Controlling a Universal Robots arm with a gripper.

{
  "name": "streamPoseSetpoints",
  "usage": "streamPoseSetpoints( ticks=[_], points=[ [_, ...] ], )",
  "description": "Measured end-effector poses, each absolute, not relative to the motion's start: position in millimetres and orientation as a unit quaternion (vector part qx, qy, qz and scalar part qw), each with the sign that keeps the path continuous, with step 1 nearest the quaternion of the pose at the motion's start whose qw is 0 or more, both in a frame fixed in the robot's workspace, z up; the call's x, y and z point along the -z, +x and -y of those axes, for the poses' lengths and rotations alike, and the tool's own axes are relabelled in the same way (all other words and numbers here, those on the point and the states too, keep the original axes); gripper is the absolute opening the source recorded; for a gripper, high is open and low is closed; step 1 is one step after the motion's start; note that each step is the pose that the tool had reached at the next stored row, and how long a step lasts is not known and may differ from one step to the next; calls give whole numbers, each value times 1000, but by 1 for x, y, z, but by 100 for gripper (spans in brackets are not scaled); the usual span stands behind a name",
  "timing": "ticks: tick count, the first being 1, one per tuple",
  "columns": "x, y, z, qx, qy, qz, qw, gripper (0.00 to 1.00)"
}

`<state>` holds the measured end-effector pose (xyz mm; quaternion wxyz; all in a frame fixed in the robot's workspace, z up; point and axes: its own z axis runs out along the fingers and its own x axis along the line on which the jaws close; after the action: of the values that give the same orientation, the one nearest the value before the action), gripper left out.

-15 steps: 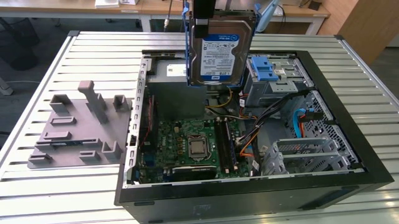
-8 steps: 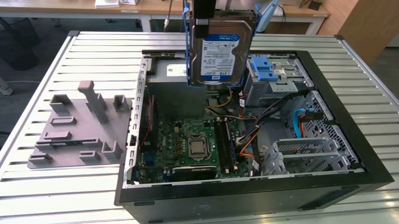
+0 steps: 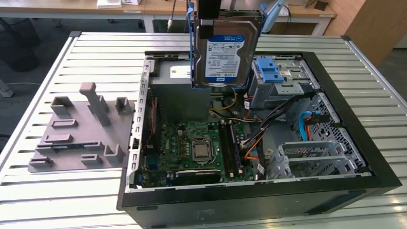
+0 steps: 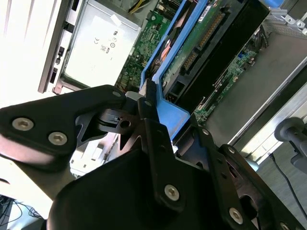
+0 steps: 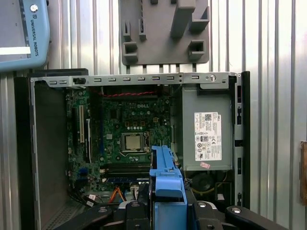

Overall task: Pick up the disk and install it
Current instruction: 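Insert the disk into the insertion slot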

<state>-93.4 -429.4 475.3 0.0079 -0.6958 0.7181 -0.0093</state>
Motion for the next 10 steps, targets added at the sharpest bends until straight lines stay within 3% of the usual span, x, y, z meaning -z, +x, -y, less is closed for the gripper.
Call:
streamPoseSetpoints(
  ticks=[10],
  points=[
    [-475, -93, 439, 9, -693, -721, 8, 36]
  ],
)
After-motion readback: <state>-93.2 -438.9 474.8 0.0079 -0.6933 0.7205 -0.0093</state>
